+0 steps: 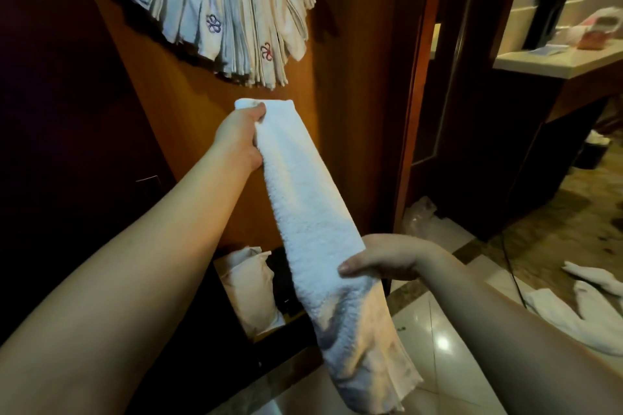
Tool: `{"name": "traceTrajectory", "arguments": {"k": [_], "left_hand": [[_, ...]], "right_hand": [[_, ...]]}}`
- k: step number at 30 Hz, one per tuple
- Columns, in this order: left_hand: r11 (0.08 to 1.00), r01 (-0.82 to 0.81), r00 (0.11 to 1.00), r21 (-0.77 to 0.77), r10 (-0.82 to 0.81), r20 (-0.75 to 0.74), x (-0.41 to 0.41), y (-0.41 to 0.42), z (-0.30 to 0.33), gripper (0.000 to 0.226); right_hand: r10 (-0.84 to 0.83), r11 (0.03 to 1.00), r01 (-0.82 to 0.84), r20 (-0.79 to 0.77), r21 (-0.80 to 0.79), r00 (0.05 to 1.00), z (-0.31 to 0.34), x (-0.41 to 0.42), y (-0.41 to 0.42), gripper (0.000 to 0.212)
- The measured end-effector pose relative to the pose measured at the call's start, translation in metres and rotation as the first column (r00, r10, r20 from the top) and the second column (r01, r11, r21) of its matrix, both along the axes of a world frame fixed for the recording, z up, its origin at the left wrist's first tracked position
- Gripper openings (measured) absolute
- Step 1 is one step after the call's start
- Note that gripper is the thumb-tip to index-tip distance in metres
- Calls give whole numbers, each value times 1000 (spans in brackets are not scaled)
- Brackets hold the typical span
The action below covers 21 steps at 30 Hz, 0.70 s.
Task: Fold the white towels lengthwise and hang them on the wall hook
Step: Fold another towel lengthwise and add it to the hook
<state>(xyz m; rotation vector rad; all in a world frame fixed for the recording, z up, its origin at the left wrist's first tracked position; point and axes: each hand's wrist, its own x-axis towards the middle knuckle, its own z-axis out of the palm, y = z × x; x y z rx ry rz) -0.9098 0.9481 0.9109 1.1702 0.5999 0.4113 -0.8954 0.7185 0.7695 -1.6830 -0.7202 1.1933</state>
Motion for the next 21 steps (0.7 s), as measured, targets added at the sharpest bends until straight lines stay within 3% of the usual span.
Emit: {"name": "traceTrajectory", "arguments": {"k": [4, 6, 9, 13, 17, 19, 21], "left_hand": [[999, -38, 993, 23, 40, -115, 15, 3, -11, 25], [998, -54, 985, 14, 56, -162, 20, 7, -20, 30], [998, -64, 979, -12, 60, -196, 31, 14, -37, 40], [998, -59, 969, 24, 63, -237, 40, 19, -63, 42], [999, -16, 937, 31, 26, -349, 49, 37, -92, 50], [997, 83, 925, -8, -80, -372, 53, 45, -110, 51], [974, 226, 903, -12, -214, -373, 55, 49, -126, 64]], "right_hand": [[-77, 988, 104, -225, 112, 971, -6, -4, -10, 61], [-98, 958, 204, -438, 201, 894, -13, -6, -16, 63], [-94, 940, 263, -575, 217, 813, -21, -7, -19, 66], [-25, 978, 126, -503, 167, 864, -19, -10, -19, 64], [-3, 993, 46, -375, 105, 927, -9, -10, -15, 79], [-27, 982, 101, -413, 160, 910, -3, -9, -13, 69], [-91, 953, 203, -424, 226, 901, 6, -10, -9, 45]]}}
